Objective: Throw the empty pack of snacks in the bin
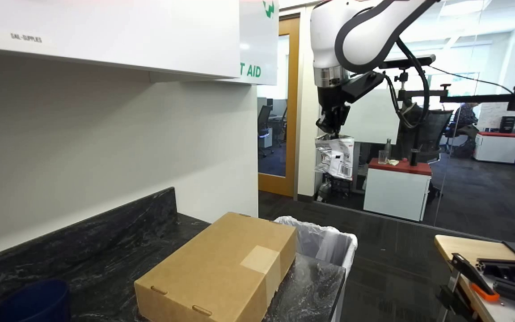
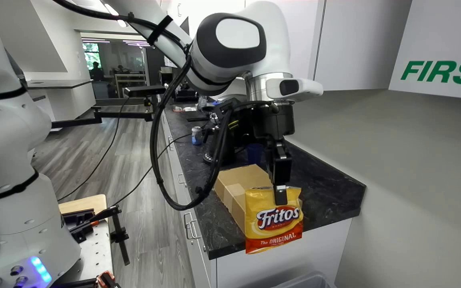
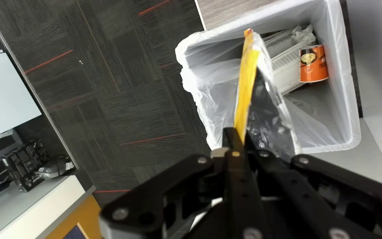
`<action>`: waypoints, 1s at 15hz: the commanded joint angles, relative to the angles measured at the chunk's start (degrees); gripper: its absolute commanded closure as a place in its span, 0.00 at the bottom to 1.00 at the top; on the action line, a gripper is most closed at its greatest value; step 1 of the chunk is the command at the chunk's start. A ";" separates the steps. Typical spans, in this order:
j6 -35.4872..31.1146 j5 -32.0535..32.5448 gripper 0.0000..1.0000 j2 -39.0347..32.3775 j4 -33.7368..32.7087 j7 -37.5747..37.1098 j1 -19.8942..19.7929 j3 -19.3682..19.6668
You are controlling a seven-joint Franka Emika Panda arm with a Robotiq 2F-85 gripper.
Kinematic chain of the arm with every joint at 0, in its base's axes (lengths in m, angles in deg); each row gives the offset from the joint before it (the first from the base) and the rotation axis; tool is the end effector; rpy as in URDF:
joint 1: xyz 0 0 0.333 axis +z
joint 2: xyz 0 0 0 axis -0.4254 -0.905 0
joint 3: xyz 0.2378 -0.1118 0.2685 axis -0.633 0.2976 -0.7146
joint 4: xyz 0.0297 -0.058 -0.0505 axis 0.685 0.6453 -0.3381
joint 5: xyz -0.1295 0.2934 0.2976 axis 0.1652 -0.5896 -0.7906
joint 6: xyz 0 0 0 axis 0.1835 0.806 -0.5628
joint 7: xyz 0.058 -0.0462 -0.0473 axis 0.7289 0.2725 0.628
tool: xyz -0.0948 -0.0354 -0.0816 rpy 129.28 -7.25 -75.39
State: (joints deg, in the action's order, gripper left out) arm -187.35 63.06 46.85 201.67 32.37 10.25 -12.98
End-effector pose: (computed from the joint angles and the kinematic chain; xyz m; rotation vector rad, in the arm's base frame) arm 0.4722 -0.3082 0.4077 2.6268 -0.7776 0.0466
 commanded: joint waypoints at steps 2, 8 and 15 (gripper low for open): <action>4.54 -7.20 1.00 -7.90 -12.59 5.81 0.99 -1.56; 7.45 -10.34 0.49 -8.57 -21.10 14.94 2.84 -3.77; 7.97 -10.38 0.02 -8.47 -19.01 15.48 6.08 -6.65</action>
State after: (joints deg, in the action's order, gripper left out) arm -180.30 53.35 37.72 181.16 47.13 15.09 -18.89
